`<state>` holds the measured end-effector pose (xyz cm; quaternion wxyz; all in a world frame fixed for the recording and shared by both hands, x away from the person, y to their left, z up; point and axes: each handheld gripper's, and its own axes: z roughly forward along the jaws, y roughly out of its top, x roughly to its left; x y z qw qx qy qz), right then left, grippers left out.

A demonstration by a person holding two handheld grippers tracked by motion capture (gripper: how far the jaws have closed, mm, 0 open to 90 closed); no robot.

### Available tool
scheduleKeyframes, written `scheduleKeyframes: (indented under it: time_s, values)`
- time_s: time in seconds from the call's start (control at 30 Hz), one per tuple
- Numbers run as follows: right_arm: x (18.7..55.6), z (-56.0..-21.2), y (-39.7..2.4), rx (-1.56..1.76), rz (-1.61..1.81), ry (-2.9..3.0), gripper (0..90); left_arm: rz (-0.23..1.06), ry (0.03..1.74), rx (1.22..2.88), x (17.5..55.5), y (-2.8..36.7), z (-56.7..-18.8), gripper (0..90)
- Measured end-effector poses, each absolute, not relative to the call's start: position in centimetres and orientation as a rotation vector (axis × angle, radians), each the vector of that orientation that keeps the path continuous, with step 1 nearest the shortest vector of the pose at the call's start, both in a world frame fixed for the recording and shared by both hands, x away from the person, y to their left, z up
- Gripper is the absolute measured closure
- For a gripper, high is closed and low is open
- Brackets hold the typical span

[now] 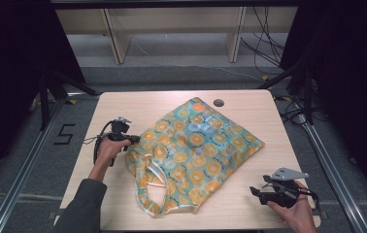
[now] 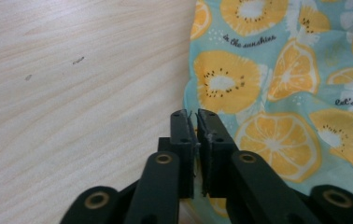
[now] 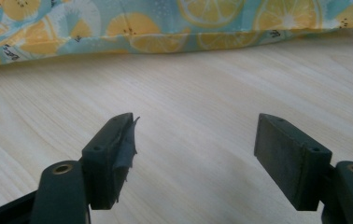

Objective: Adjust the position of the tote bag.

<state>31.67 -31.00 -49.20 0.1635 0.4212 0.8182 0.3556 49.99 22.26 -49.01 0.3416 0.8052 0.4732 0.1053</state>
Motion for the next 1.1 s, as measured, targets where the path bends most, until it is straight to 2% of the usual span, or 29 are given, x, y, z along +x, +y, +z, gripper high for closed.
scheduleKeyframes:
  time_s: [0.27, 0.3, 0.33, 0.37, 0.4, 0.43, 0.53, 0.6, 0.63, 0.67, 0.83, 1.03, 1.1]
  values:
    - [31.7, -49.0, -29.8, 1.167, 1.050, 2.369, 34.0, 0.274, 1.181, 2.117, 48.6, 22.3, -48.7, 89.1]
    - [31.6, -48.9, -29.4, 1.186, 1.064, 2.393, 39.0, 0.276, 1.162, 2.111, 48.1, 22.4, -48.6, 89.1]
    - [31.6, -48.9, -29.4, 1.186, 1.064, 2.393, 39.0, 0.276, 1.162, 2.111, 48.1, 22.4, -48.6, 89.2]
    - [31.7, -49.0, -29.0, 1.199, 1.083, 2.420, 44.4, 0.286, 1.149, 2.093, 47.5, 22.3, -48.6, 89.2]
    - [31.7, -49.0, -29.0, 1.199, 1.083, 2.420, 44.4, 0.286, 1.149, 2.093, 47.5, 22.3, -48.6, 89.2]
    - [31.7, -49.0, -28.8, 1.216, 1.089, 2.437, 48.5, 0.274, 1.137, 2.100, 47.2, 22.3, -48.6, 89.2]
    - [31.7, -48.9, -28.7, 1.244, 1.122, 2.440, 49.2, 0.264, 1.109, 2.124, 46.3, 22.1, -48.6, 89.2]
    - [31.9, -48.9, -28.7, 1.238, 1.177, 2.442, 47.7, 0.272, 1.100, 2.110, 45.8, 21.9, -48.8, 89.2]
    - [31.7, -48.8, -28.3, 1.328, 1.217, 2.441, 42.7, 0.256, 1.085, 2.114, 45.4, 21.8, -48.9, 89.2]
    - [31.7, -48.8, -28.3, 1.328, 1.217, 2.441, 42.7, 0.256, 1.085, 2.114, 45.4, 21.8, -48.9, 89.1]
    - [32.0, -48.9, -26.4, 1.313, 1.175, 2.455, 28.9, 0.245, 1.036, 2.124, 44.2, 21.5, -48.9, 89.1]
    - [32.3, -48.9, -25.1, 1.344, 1.122, 2.441, 24.7, 0.233, 1.005, 2.135, 43.2, 21.2, -49.0, 89.1]
    - [32.8, -49.1, -24.8, 1.420, 1.111, 2.437, 20.0, 0.222, 0.984, 2.144, 42.6, 20.9, -49.1, 89.0]
